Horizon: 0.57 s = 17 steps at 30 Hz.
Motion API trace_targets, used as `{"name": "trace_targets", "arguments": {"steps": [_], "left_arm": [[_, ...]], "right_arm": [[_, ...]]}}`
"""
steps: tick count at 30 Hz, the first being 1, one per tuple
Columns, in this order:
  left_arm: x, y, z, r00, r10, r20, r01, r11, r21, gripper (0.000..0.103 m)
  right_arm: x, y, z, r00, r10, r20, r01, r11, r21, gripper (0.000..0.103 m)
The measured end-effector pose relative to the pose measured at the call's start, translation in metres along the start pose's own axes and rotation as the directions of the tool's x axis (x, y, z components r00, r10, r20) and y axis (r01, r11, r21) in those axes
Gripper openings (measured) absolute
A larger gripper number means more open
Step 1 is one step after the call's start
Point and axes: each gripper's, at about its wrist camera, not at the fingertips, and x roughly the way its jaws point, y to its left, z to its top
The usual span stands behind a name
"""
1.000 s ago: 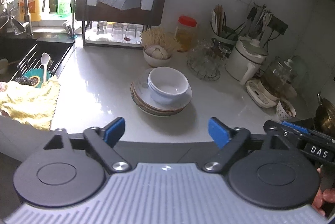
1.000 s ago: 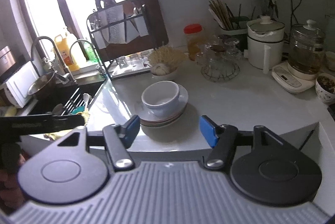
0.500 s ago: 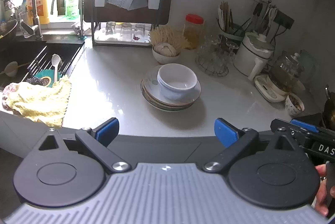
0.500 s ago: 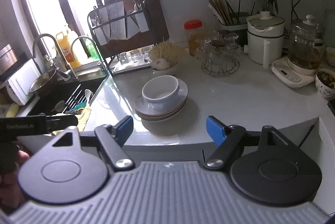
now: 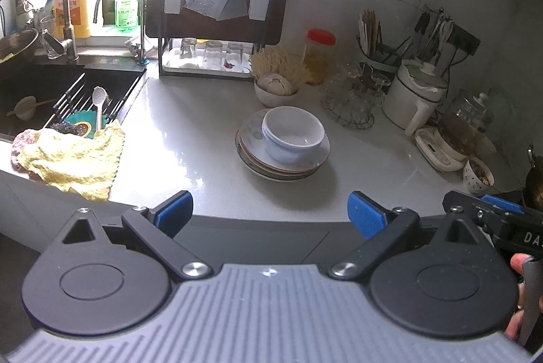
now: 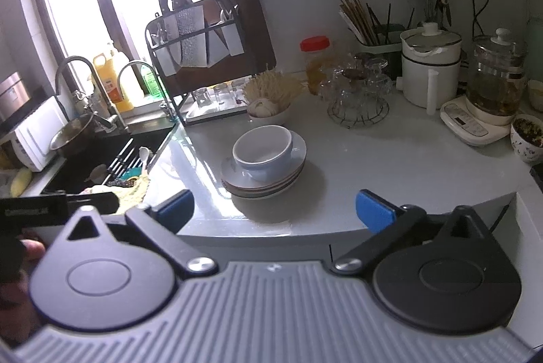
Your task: Organize plates and bowls
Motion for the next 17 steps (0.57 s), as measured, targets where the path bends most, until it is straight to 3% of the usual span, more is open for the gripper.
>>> {"name": "trace_targets", "arguments": {"steps": [17], "left_arm": [[-0.008, -0.012, -0.001, 0.999, 0.032, 0.028, -0.032, 0.999, 0.030, 0.099]], "right_arm": [[-0.008, 0.002, -0.002, 1.000, 0.005, 0.015, -0.005, 1.000, -0.002, 0.103]]}}
